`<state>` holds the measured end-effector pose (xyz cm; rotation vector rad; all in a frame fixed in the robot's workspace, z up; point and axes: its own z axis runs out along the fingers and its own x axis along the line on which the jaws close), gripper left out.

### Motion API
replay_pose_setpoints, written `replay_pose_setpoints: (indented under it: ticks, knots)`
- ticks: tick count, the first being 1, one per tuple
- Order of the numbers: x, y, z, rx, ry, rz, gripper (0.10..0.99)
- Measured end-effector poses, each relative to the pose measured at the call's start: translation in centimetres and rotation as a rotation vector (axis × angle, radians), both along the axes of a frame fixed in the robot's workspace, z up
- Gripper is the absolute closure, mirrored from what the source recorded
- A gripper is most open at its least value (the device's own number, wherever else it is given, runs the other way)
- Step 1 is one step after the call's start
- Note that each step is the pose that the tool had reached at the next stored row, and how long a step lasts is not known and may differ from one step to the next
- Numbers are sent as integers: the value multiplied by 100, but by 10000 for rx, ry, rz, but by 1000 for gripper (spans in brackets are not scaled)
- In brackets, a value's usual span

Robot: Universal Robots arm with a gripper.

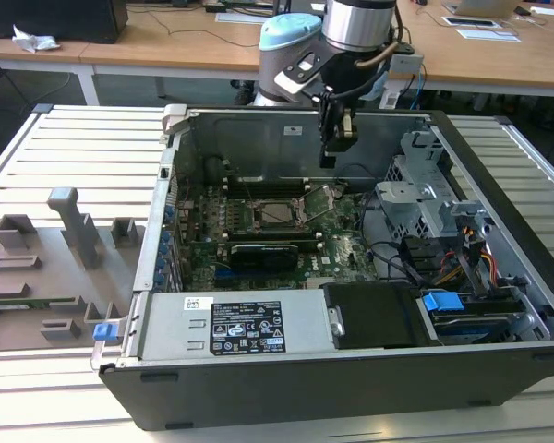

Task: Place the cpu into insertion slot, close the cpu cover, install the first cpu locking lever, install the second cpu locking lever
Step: 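Close the cpu cover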

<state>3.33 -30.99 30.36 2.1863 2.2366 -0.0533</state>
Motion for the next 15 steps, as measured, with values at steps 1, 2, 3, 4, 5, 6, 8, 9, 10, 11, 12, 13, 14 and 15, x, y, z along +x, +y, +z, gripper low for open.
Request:
replay_pose_setpoints:
  ticks: [1,2,3,4,5,6,8,9,10,11,12,13,14,15]
  knots:
    - [27,5,-23,-1,14,-1,980]
    - [49,10,-31,-1,20,-2,980]
    - [65,13,-35,-1,23,-2,980]
    - [91,19,-41,0,28,-1,980]
    - [107,21,-44,0,32,0,980]
    - [122,23,-50,0,34,-1,980]
    - [136,23,-58,0,35,-2,980]
    - [143,23,-62,0,34,-1,980]
    - [150,23,-66,-1,35,-2,980]
    - [158,23,-70,-2,35,-2,980]
    - [164,23,-75,-1,36,-1,980]
    - [166,23,-78,0,35,-1,980]
    - [170,23,-82,-1,35,-1,980]
    - [173,23,-85,-1,35,-1,980]
